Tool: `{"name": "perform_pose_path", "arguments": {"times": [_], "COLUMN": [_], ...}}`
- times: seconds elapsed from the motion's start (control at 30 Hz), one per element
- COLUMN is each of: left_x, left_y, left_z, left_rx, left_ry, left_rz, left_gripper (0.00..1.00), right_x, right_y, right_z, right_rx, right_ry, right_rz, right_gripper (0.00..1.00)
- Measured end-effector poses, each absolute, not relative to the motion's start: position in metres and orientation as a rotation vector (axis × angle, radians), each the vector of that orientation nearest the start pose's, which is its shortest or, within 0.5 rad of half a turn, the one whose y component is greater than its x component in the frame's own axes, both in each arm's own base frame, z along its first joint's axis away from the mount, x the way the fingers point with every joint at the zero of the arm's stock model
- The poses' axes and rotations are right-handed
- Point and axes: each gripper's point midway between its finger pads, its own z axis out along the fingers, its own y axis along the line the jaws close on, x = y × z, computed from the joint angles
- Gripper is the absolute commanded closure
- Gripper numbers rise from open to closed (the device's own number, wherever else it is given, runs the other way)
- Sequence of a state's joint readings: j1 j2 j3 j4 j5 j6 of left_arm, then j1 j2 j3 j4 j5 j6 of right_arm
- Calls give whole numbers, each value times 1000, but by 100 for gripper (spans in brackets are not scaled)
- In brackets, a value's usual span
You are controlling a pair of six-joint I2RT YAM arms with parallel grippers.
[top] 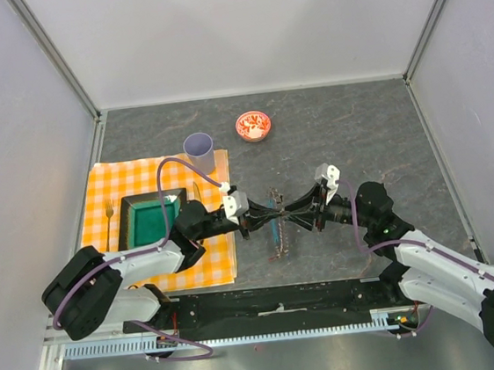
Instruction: Put the keys on the keyring
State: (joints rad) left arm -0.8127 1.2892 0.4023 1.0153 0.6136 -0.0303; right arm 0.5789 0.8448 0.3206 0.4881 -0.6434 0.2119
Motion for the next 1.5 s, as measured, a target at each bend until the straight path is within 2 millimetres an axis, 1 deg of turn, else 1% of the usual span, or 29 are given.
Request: {"name": "perform_pose_path", "arguments": {"times": [0.13,0.27,0.4,0.5,0.53,0.63,0.7,0.73,0.83,0.93,1.13,1.33,1.43,1.5], "left_x": [177,176,174,173,172,172,171,172,171,172,180,186,185,182], "left_y": [-338,-338,-338,-338,-338,-337,-337,-336,-334,-329,-322,-326,-330,-331], "left_z": [203,206,209,211,212,213,213,213,211,212,222,210,203,199], "left_rx": [1056,1051,1047,1047,1047,1041,1037,1035,1032,1033,1075,1195,1263,1309], "left_ry": [1155,1151,1140,1134,1132,1129,1128,1130,1163,1209,1242,1301,1314,1315], "left_rz": [-1126,-1139,-1153,-1167,-1173,-1179,-1181,-1180,-1174,-1148,-1035,-976,-973,-985], "left_gripper": [98,98,98,98,98,98,96,86,75,71,63,64,66,68], "right_x": [184,183,183,181,180,178,177,176,174,177,179,172,169,168], "right_y": [258,260,262,262,263,263,264,263,262,258,258,270,270,267], "right_z": [193,188,191,193,194,197,197,197,194,186,181,182,178,173], "right_rx": [-835,-850,-854,-862,-865,-871,-875,-876,-896,-907,-955,-1077,-1116,-1129], "right_ry": [1495,1505,1482,1465,1461,1448,1446,1448,1469,1535,1604,1646,1662,1681], "right_rz": [1128,1146,1150,1158,1163,1176,1182,1182,1167,1127,1054,956,917,893], "right_gripper": [64,71,73,79,86,100,100,100,100,100,100,100,100,100]}}
